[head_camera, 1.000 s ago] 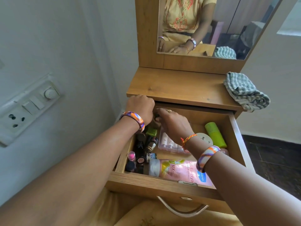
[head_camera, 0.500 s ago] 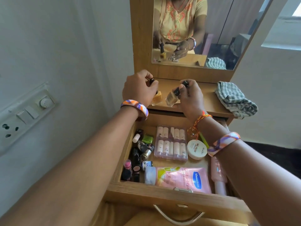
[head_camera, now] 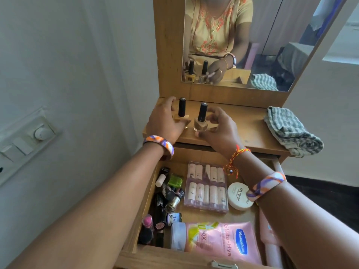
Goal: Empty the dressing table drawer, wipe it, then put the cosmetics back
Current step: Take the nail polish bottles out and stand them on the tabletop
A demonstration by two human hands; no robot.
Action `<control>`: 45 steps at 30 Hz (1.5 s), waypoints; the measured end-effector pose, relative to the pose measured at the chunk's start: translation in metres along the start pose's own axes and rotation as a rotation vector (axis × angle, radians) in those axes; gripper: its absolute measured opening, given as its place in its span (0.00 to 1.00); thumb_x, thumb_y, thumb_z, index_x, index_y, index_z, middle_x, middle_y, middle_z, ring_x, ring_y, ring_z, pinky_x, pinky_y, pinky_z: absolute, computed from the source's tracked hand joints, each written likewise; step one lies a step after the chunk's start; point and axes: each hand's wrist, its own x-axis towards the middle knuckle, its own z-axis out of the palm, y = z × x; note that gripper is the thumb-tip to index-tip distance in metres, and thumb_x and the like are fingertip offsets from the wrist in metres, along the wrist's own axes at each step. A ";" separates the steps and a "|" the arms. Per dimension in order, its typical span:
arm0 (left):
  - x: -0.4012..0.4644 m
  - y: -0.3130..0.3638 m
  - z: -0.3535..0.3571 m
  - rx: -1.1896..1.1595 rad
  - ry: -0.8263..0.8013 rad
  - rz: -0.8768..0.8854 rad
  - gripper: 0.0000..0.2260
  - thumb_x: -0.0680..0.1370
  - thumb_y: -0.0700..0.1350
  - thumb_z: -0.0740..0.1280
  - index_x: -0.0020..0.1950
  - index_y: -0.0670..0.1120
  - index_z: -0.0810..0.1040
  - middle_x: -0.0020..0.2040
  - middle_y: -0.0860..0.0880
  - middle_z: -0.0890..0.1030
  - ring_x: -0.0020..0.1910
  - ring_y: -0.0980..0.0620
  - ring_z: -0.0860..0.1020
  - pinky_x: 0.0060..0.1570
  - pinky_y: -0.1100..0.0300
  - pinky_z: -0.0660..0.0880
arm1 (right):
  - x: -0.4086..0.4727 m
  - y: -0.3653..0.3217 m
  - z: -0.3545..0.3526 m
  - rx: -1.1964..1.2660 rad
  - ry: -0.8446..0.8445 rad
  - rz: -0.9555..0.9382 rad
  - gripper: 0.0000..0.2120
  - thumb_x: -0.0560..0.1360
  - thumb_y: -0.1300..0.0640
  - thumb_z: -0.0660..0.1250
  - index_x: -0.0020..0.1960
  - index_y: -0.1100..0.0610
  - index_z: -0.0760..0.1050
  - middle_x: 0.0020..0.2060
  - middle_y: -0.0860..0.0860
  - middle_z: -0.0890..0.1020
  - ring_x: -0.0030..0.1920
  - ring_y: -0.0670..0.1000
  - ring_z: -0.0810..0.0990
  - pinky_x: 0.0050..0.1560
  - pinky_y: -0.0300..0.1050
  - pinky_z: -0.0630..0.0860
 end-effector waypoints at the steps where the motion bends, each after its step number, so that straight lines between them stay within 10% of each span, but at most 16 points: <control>1: -0.001 -0.004 0.002 0.003 -0.025 -0.028 0.28 0.71 0.50 0.73 0.68 0.46 0.70 0.59 0.47 0.78 0.55 0.48 0.78 0.48 0.61 0.73 | 0.000 0.003 0.001 -0.020 0.028 0.003 0.27 0.68 0.63 0.74 0.65 0.54 0.71 0.51 0.47 0.75 0.51 0.45 0.73 0.47 0.36 0.75; 5: 0.007 -0.012 0.006 0.012 -0.086 -0.070 0.21 0.72 0.49 0.72 0.63 0.44 0.76 0.59 0.45 0.80 0.55 0.48 0.78 0.51 0.60 0.74 | 0.013 0.006 0.003 -0.024 0.075 0.019 0.19 0.68 0.65 0.73 0.58 0.56 0.77 0.44 0.46 0.77 0.41 0.43 0.73 0.35 0.26 0.71; 12: 0.051 -0.016 0.009 -0.018 -0.126 -0.174 0.24 0.73 0.46 0.72 0.67 0.42 0.74 0.65 0.43 0.77 0.64 0.44 0.74 0.65 0.55 0.70 | 0.054 -0.002 0.015 0.048 0.071 0.080 0.14 0.67 0.66 0.74 0.51 0.58 0.77 0.43 0.50 0.79 0.43 0.46 0.76 0.48 0.37 0.78; 30: 0.107 -0.043 0.032 -0.089 0.107 -0.205 0.09 0.74 0.40 0.71 0.53 0.41 0.78 0.50 0.45 0.81 0.44 0.54 0.75 0.46 0.67 0.70 | 0.118 -0.009 0.054 0.072 0.132 0.131 0.12 0.67 0.63 0.75 0.49 0.59 0.79 0.40 0.49 0.79 0.43 0.45 0.78 0.52 0.40 0.79; 45: 0.050 -0.012 0.012 -0.091 0.155 -0.044 0.06 0.75 0.39 0.68 0.51 0.43 0.79 0.51 0.47 0.81 0.48 0.52 0.79 0.43 0.69 0.70 | 0.080 -0.019 0.041 0.025 0.025 0.177 0.05 0.69 0.63 0.73 0.41 0.55 0.78 0.31 0.44 0.73 0.39 0.46 0.74 0.44 0.37 0.73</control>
